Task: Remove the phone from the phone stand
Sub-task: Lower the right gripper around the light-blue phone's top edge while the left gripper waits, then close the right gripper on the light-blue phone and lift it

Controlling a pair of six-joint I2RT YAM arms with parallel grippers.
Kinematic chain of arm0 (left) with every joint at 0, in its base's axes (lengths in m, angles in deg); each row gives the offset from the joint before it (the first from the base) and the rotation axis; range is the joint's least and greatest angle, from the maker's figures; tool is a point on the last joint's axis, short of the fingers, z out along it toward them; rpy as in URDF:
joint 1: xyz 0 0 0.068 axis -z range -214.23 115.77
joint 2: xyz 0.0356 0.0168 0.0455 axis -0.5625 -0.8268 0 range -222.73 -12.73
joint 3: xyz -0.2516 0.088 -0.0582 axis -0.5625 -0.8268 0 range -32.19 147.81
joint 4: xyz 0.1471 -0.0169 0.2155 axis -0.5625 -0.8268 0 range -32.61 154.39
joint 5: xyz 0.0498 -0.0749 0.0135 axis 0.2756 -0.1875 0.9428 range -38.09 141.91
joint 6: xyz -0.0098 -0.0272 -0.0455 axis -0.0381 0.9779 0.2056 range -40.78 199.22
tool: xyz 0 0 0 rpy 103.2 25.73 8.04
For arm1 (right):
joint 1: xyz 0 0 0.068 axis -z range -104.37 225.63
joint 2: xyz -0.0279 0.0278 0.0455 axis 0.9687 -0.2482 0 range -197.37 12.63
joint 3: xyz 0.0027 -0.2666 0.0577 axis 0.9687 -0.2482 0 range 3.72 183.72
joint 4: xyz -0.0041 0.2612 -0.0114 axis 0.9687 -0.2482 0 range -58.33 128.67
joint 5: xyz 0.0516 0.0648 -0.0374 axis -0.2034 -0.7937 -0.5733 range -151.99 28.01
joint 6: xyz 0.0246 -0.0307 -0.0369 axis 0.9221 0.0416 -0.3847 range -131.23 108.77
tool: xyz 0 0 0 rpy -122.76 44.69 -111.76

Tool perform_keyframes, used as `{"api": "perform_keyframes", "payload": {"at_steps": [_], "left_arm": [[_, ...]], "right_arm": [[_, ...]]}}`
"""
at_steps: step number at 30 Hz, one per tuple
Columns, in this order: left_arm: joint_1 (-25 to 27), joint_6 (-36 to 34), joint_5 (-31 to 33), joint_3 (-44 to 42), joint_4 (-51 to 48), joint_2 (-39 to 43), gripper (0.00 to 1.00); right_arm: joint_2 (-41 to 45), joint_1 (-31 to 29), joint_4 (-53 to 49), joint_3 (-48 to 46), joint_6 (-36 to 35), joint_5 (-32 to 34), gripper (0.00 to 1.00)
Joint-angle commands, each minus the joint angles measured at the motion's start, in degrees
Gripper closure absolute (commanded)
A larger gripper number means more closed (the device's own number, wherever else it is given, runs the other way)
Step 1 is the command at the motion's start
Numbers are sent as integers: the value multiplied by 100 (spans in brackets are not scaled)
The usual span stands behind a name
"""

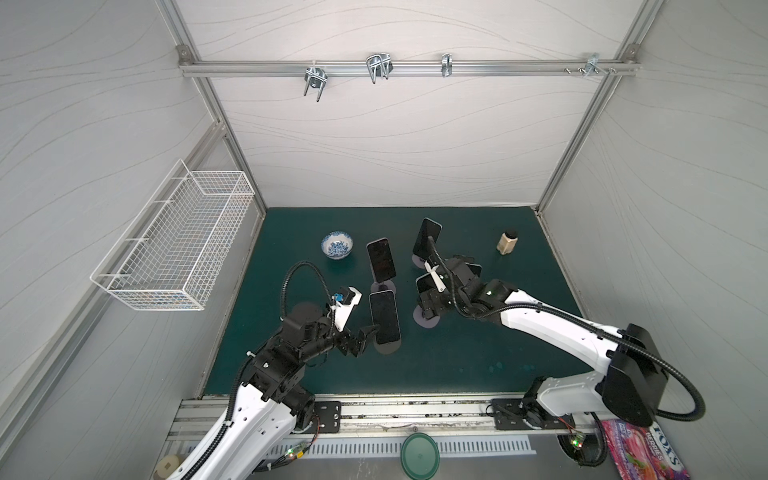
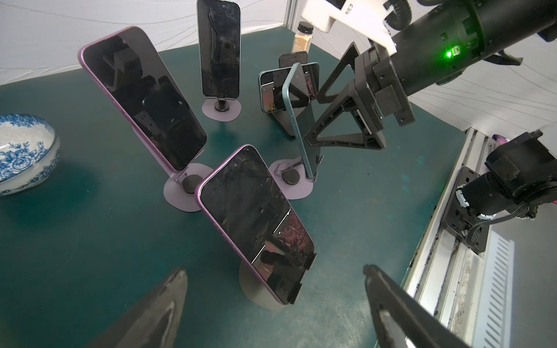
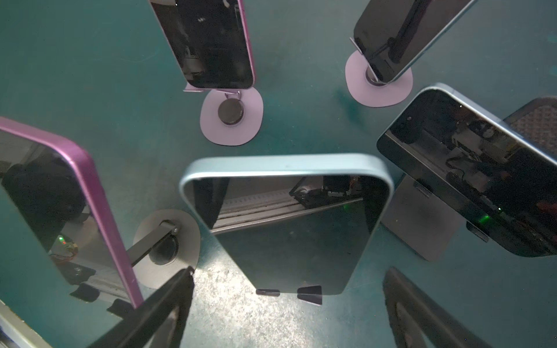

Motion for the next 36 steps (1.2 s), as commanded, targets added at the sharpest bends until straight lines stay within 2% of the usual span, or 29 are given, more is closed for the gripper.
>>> {"api": "perform_keyframes", "payload": {"at_steps": [1, 26, 36], "left_arm": [[31, -19, 13, 37, 176, -17, 7], [102, -8, 90, 38, 156, -101, 6], [102, -13, 127, 30, 151, -104, 6]], "right_arm": [[-84, 30, -12, 136, -67, -67, 1], [-281, 76, 98, 290, 39, -104, 6], [-351, 101, 202, 261, -23, -8, 12]]}}
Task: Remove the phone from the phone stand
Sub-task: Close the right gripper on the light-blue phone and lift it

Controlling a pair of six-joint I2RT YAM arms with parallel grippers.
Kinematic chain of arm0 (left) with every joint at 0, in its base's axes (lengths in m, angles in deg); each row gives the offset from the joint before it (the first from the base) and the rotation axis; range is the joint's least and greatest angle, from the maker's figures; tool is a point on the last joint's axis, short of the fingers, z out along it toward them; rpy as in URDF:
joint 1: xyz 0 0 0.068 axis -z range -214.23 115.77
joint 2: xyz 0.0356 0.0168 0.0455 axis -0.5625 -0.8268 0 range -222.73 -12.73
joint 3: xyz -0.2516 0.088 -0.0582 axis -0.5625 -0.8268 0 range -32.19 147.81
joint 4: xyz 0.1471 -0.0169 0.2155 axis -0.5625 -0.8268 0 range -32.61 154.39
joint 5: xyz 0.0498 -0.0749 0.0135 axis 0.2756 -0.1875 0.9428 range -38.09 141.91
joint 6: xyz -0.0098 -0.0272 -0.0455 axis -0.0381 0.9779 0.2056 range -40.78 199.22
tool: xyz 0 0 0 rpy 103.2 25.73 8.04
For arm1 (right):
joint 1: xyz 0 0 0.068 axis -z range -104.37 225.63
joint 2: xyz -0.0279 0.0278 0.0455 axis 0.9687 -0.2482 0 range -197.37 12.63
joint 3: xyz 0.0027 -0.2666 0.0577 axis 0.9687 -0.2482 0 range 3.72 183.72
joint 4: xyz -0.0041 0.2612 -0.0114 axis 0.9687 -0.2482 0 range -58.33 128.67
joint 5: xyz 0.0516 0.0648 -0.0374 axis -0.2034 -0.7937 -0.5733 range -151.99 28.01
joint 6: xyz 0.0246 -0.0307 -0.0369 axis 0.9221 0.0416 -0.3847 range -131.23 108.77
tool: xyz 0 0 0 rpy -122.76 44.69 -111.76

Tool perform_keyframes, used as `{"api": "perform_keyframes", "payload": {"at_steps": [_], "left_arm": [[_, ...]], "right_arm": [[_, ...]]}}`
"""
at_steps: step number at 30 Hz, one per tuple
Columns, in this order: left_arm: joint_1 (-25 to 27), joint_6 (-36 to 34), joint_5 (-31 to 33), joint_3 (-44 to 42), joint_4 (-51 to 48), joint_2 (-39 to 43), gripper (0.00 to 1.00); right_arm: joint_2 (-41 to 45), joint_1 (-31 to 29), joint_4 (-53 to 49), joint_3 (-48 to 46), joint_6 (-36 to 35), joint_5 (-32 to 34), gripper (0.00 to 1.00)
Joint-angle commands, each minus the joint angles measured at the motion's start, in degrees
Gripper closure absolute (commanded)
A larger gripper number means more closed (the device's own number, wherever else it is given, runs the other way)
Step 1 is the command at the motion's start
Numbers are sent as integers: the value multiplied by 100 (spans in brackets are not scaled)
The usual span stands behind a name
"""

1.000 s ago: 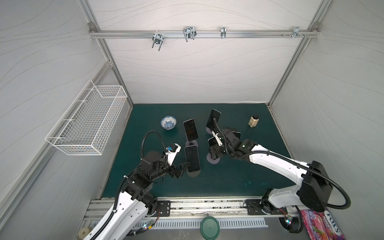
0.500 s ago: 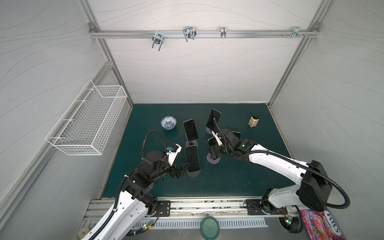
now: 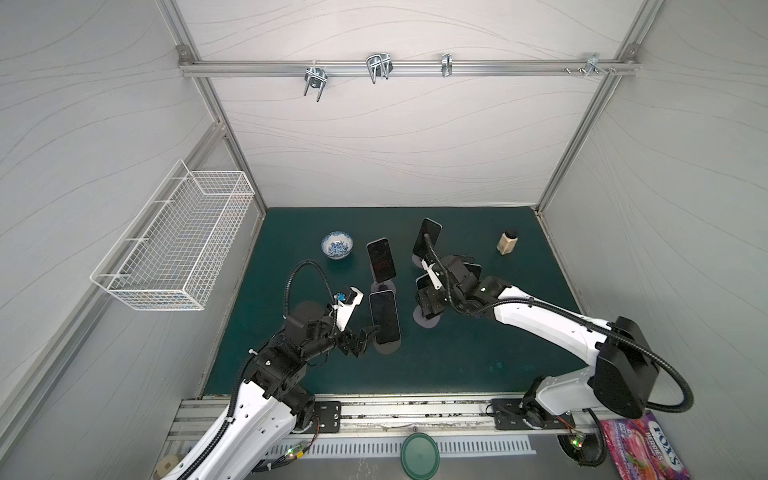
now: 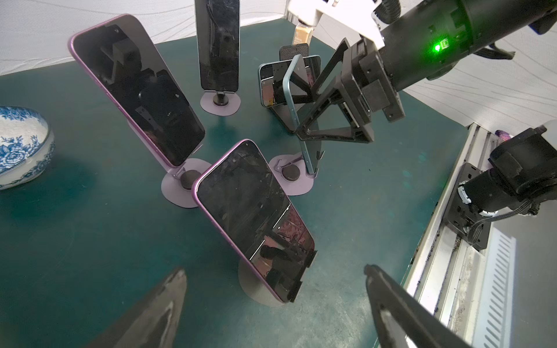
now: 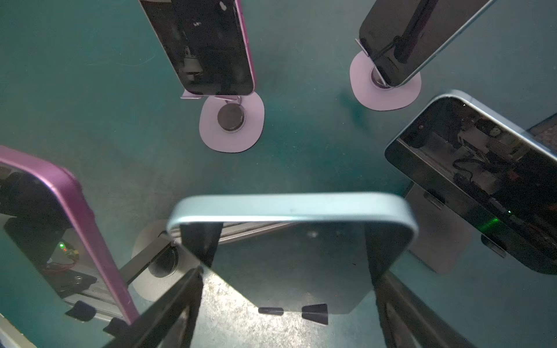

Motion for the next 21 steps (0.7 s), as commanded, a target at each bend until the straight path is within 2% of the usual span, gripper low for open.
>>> {"api": "perform_keyframes", "payload": {"at_steps": [1, 9, 21], "left_arm": [[27, -26, 68, 30, 155, 1, 6], [29, -28, 93, 22, 158, 7, 6], [32, -41, 112, 30, 150, -2, 6]], "right_arm": [[-44, 26, 72, 115, -65, 72, 12], [-27, 31, 99, -60, -11, 40, 16], [-174, 40, 121, -78, -24, 85, 12]]}}
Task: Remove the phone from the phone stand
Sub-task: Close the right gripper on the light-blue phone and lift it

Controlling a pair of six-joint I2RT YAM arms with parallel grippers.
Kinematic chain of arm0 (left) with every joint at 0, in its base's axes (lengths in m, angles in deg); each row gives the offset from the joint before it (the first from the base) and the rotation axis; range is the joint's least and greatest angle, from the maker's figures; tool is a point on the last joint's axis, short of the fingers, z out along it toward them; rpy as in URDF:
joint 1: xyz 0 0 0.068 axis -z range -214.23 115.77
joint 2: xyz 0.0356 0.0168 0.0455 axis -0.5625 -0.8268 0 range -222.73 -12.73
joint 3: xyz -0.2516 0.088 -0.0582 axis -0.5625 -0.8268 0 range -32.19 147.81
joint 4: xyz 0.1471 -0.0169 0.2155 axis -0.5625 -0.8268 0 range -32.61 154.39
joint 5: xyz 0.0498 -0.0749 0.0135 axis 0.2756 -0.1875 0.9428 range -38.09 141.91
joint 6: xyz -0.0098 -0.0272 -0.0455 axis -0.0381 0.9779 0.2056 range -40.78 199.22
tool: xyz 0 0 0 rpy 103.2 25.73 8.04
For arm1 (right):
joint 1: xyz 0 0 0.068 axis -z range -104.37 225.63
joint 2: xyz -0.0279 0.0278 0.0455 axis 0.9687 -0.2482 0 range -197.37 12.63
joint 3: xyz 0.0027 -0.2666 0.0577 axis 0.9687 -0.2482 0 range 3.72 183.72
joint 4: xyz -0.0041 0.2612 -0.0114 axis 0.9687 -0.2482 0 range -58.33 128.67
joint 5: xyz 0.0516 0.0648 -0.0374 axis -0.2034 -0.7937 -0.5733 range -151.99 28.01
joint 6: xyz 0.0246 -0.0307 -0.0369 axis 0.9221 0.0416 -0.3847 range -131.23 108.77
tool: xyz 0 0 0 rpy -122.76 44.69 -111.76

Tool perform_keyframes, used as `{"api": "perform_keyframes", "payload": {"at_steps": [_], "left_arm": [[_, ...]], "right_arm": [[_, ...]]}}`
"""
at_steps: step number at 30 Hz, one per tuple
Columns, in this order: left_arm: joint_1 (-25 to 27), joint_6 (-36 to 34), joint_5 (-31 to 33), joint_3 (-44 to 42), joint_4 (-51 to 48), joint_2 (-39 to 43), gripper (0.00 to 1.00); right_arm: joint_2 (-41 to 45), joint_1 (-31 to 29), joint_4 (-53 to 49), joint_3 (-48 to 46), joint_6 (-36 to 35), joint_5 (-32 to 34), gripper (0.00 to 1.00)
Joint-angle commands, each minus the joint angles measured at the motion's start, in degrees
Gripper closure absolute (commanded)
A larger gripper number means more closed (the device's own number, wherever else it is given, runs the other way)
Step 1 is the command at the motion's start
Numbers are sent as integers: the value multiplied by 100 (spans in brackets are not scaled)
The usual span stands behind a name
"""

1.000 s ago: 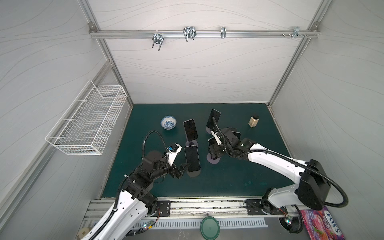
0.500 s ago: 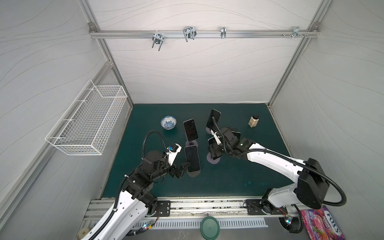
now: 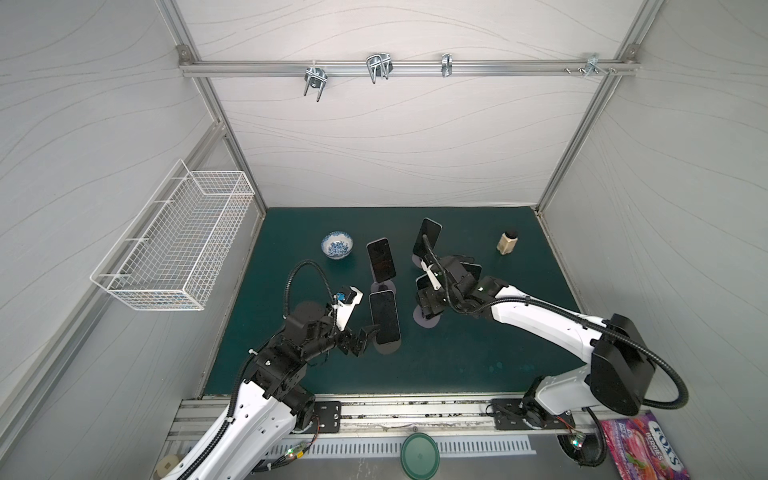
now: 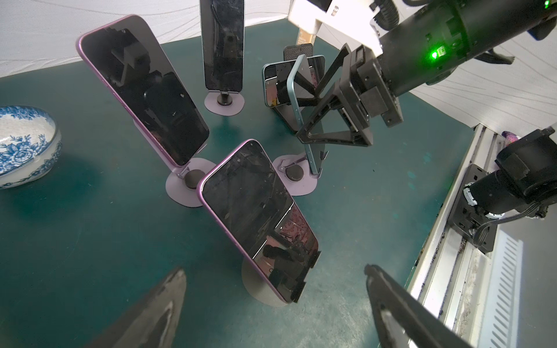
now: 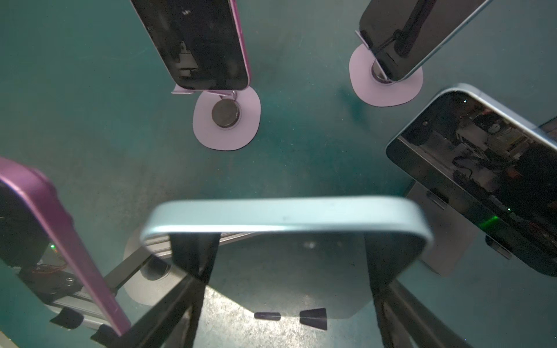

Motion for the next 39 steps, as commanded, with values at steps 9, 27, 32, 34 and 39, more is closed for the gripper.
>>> {"api": "perform_keyframes", "payload": {"at_steps": [9, 27, 32, 34, 39], "left_arm": [[30, -43, 30, 28, 151, -6, 6], [32, -78, 27, 57, 115, -48, 6], [32, -94, 40, 65, 98, -43, 6], [32, -89, 49, 73, 87, -36, 6], [31, -100, 66, 82, 58, -4, 6]], "right_arm": [[59, 31, 143, -222, -13, 74, 19], [434, 26, 269, -412, -125, 84, 28], [522, 25, 291, -387, -188, 97, 30], [563, 29, 308, -373, -223, 111, 31], [678, 30, 203, -332, -250, 124, 32]]}}
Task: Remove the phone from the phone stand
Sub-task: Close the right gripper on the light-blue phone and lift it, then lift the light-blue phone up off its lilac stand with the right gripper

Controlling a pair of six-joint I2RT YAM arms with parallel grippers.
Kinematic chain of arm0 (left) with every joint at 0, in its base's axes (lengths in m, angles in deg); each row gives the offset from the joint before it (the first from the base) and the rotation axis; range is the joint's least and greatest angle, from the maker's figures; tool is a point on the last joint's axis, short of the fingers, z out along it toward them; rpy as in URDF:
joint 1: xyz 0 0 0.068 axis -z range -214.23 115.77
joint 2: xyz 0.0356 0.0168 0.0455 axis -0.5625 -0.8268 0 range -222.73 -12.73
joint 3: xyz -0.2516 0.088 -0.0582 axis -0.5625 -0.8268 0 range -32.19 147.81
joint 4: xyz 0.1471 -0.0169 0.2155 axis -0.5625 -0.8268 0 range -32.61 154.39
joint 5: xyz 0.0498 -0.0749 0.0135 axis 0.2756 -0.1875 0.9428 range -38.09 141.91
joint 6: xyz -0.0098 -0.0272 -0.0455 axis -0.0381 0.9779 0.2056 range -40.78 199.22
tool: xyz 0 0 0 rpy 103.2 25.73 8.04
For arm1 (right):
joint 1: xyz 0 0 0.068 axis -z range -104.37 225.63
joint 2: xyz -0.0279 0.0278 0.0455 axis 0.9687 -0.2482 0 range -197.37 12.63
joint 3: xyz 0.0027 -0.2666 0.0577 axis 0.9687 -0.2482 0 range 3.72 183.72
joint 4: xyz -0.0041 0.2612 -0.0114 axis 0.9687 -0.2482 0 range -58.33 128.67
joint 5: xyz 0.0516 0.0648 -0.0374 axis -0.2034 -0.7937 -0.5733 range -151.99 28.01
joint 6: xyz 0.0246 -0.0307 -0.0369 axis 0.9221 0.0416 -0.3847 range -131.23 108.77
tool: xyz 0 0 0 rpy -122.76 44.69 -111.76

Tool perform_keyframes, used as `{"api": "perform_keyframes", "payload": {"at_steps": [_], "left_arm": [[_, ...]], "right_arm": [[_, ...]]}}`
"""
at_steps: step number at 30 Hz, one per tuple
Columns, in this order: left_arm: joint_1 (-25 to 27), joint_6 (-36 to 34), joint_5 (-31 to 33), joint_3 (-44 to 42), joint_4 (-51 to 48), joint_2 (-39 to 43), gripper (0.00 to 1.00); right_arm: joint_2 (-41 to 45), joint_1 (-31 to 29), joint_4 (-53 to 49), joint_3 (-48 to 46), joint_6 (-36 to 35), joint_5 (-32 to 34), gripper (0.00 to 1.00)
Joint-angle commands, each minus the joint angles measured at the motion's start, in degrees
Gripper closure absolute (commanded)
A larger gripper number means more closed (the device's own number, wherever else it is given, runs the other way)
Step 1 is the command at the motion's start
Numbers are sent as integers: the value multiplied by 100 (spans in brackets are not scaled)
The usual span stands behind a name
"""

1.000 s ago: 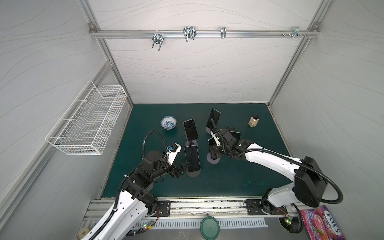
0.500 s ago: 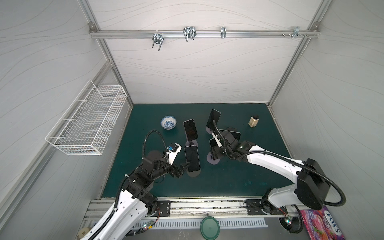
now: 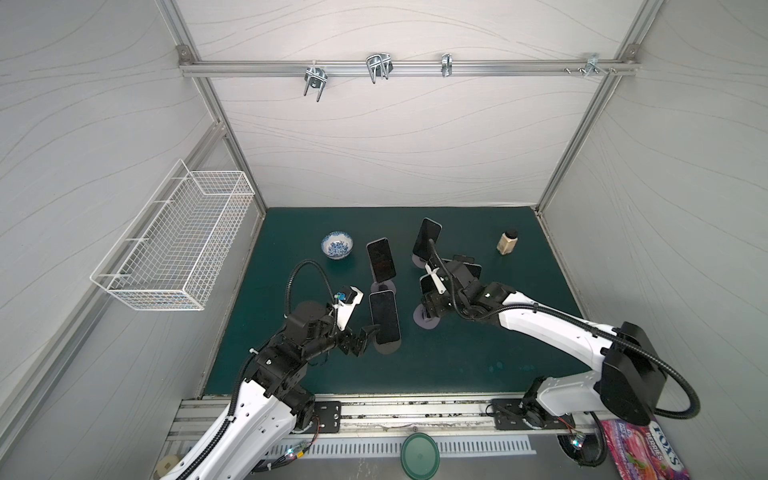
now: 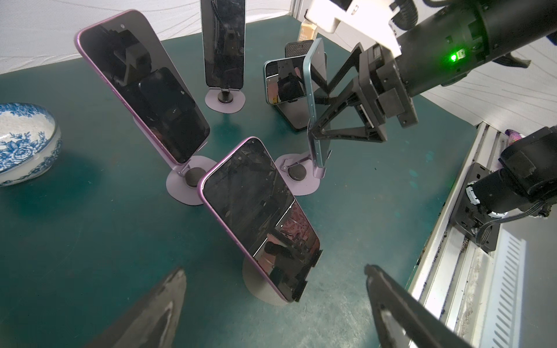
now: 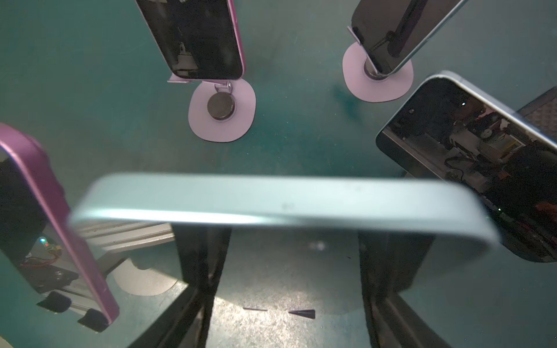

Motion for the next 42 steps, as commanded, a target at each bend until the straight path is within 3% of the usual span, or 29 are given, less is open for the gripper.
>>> {"api": "perform_keyframes", "payload": {"at_steps": [1, 17, 37, 42], "left_arm": [[32, -82, 53, 91, 61, 57, 6], [32, -83, 75, 99, 69, 198, 6], [31, -33, 141, 152, -10, 307, 7], [32, -114, 159, 396, -190, 186, 8]], "right_arm": [[293, 30, 14, 78, -113, 57, 32], [954, 28, -588, 225, -77, -40, 34], [1330, 29, -1925, 974, 271, -653, 36], [1508, 26, -2427, 1173, 372, -784, 41]]}}
